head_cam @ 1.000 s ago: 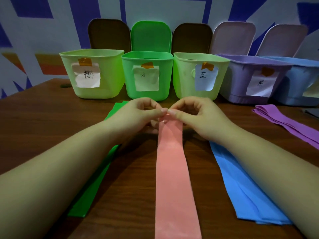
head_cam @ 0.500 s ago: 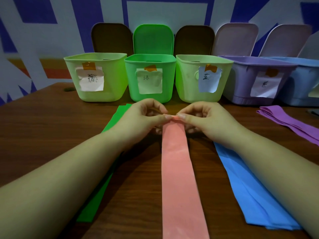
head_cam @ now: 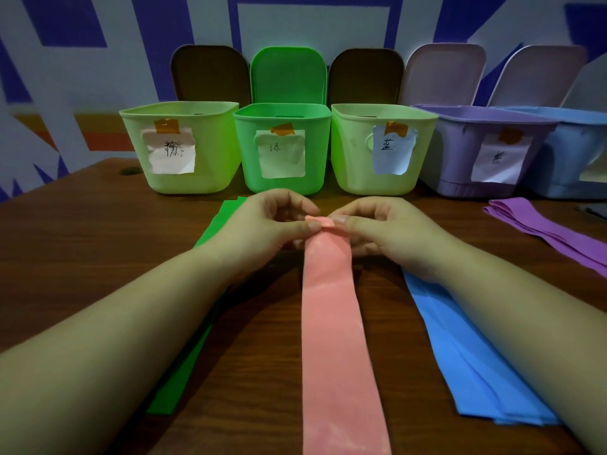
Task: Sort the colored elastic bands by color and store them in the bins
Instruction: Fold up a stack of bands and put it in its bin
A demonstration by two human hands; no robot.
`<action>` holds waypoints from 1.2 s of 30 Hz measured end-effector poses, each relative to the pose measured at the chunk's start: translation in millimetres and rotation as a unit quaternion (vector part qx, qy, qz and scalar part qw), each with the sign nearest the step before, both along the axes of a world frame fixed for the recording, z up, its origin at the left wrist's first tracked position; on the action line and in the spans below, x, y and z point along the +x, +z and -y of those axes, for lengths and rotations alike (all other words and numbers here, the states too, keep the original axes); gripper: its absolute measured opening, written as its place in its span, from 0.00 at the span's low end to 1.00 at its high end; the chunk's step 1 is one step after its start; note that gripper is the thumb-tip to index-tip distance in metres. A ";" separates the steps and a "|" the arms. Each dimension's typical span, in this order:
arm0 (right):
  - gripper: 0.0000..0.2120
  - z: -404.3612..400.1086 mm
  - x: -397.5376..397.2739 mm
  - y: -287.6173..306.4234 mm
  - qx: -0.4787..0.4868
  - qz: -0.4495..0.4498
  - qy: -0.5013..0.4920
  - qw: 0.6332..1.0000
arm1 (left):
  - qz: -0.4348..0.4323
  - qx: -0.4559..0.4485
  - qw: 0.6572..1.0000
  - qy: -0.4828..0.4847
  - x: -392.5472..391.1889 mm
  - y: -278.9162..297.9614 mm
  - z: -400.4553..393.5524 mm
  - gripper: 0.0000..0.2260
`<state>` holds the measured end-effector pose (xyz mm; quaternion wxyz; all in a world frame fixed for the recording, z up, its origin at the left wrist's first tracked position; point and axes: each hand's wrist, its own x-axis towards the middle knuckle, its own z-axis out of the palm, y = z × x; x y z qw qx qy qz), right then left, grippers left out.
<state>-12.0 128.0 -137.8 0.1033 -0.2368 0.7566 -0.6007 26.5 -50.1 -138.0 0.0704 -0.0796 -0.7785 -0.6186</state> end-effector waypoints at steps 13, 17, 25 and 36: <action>0.05 -1.2 -0.3 -0.9 0.017 -0.031 -0.001 0.999 | 0.132 0.073 0.988 -0.017 0.7 2.9 -3.8 0.04; 0.07 -2.8 0.5 -0.9 0.007 -0.009 0.007 1.000 | 0.163 0.120 0.979 -0.026 0.1 4.4 -4.7 0.08; 0.07 -3.9 -0.2 -2.9 0.019 -0.022 0.002 1.000 | 0.177 0.102 0.978 -0.030 0.2 2.3 -3.9 0.09; 0.04 -0.6 -0.8 -5.1 0.138 -0.140 -0.030 0.980 | 0.114 0.062 0.991 0.000 7.7 6.3 -8.2 0.10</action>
